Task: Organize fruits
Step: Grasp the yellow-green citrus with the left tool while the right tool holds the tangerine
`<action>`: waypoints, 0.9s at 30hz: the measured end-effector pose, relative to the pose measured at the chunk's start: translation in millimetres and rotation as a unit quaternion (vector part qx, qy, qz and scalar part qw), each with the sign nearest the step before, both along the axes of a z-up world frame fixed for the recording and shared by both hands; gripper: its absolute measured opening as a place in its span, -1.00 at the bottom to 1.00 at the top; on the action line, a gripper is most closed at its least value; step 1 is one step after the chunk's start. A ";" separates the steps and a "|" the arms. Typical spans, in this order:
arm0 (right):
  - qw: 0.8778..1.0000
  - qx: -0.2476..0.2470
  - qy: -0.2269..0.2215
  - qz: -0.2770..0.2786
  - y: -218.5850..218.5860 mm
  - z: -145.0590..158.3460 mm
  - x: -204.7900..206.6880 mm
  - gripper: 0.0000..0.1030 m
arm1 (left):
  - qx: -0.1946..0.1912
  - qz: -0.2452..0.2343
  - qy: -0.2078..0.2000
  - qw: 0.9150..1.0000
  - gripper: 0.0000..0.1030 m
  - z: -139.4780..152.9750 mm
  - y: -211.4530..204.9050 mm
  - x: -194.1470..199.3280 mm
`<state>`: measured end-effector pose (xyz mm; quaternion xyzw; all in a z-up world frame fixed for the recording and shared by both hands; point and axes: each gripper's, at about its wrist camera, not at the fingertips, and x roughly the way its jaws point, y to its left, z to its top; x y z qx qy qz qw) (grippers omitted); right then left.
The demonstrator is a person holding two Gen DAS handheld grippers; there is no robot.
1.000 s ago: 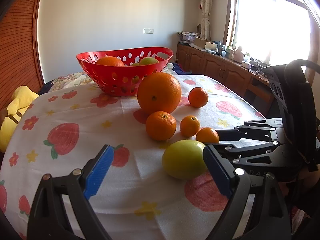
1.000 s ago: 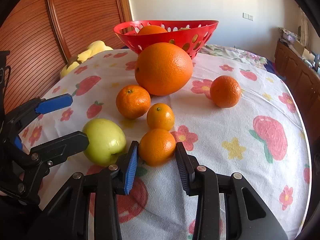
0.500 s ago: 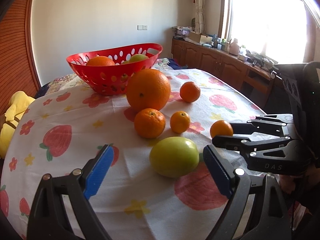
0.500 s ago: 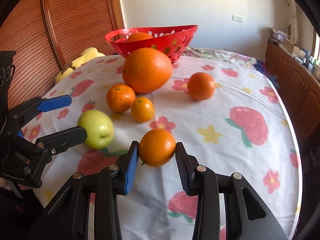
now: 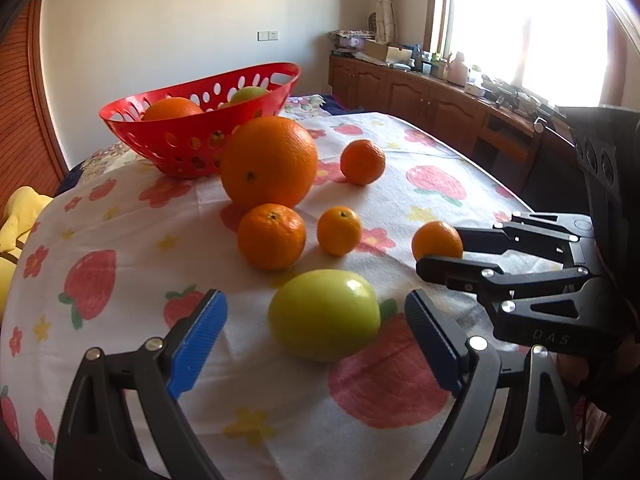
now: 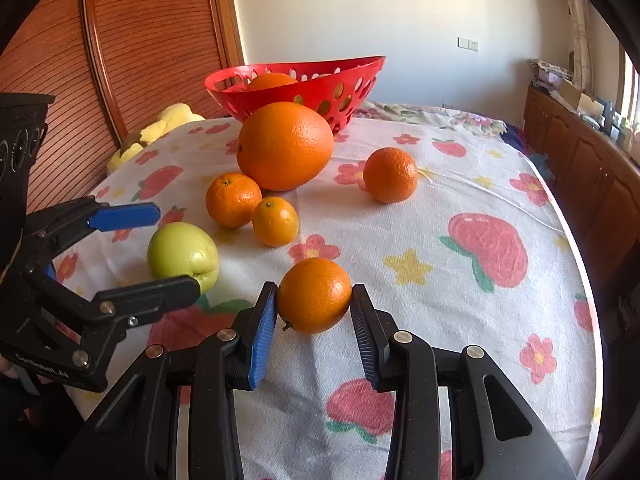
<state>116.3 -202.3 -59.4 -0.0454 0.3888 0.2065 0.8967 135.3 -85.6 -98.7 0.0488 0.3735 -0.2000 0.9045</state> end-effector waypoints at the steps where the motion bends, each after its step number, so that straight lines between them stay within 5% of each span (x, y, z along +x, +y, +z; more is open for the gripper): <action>1: 1.000 0.000 -0.001 -0.001 0.1 0.0 0.2 -0.28 | 0.002 -0.001 0.000 1.000 0.70 -0.9 -0.6 0.0; 11: 1.000 -0.002 0.003 0.004 2.5 -1.6 1.5 -0.28 | -0.006 -0.011 0.022 1.000 0.11 -8.9 -0.9 3.1; 27: 1.000 -0.004 0.010 0.007 3.6 -5.2 3.3 -0.28 | -0.003 -0.017 0.026 1.000 0.10 -13.1 0.9 3.4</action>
